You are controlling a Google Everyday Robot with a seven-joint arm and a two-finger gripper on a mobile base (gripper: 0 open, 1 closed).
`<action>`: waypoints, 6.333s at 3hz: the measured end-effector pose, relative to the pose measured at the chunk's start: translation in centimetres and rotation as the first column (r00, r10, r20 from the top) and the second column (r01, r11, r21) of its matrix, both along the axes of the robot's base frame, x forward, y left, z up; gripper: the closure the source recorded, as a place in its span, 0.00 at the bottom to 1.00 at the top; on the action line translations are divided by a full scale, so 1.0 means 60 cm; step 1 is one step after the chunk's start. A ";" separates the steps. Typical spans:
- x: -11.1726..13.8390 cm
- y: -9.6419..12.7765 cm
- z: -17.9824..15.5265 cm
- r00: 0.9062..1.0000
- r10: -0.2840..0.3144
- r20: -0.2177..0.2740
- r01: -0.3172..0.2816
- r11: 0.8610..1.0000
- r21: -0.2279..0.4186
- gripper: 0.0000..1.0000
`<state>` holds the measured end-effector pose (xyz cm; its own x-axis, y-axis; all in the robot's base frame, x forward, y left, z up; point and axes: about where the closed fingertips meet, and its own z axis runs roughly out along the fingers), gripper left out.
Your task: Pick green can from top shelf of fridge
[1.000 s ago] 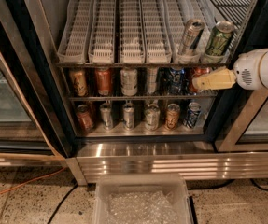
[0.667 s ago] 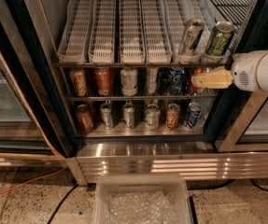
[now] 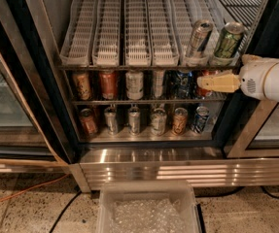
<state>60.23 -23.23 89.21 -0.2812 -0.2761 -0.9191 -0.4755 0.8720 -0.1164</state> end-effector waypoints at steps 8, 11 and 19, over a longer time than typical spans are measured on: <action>0.057 -0.009 0.030 0.916 -0.267 0.300 0.197 0.949 0.246 0.14; 0.057 -0.009 0.030 0.916 -0.267 0.300 0.197 0.949 0.246 0.45; 0.123 -0.077 0.045 0.860 -0.337 0.382 0.295 0.941 0.167 0.34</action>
Offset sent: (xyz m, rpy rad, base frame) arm 0.0092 0.0013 0.0008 0.0537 -0.0642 -0.0105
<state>67.62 -27.85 91.93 0.0588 -0.1365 -0.9889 -0.1038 0.9844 -0.1421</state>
